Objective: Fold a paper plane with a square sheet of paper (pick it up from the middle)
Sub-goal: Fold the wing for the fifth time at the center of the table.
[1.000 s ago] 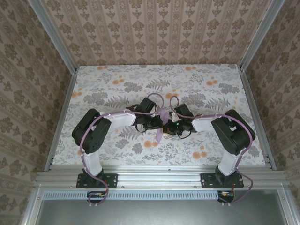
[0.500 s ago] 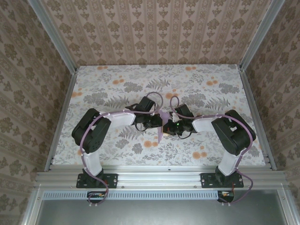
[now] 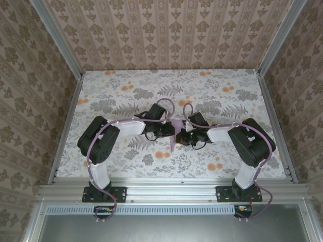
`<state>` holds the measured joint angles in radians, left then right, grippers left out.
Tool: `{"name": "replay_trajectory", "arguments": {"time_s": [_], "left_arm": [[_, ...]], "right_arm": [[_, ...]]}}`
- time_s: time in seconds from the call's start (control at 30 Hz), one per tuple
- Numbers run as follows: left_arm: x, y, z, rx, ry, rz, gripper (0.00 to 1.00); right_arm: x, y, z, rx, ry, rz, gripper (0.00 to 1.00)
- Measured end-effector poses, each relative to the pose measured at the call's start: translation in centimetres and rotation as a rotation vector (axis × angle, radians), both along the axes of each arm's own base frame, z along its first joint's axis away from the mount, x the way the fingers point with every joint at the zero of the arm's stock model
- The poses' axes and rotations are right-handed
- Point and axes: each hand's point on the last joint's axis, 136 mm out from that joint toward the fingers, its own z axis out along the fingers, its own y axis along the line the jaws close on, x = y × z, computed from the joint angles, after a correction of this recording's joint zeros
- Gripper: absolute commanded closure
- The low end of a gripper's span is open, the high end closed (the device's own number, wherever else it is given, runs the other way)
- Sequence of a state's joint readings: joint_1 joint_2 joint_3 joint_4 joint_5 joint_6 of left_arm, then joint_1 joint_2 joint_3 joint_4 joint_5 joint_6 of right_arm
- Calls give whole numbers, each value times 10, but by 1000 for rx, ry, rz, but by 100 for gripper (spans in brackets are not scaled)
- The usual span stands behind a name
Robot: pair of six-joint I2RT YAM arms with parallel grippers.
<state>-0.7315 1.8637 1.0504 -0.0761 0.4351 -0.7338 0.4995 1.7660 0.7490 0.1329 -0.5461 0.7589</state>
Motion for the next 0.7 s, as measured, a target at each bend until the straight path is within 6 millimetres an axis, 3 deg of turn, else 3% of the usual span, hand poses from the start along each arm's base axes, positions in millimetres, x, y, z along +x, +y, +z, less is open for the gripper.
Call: {"name": "replay_trajectory", "arguments": {"time_s": [0.3, 0.5, 0.7], "left_arm": [[-3, -3, -12, 0, 27, -13, 84], [-3, -4, -15, 0, 32, -17, 84], [-3, -4, -16, -2, 35, -19, 84]], "right_arm": [[0, -3, 1, -12, -11, -11, 96], [1, -7, 3, -25, -21, -27, 88], [10, -17, 21, -13, -60, -64, 87]]}}
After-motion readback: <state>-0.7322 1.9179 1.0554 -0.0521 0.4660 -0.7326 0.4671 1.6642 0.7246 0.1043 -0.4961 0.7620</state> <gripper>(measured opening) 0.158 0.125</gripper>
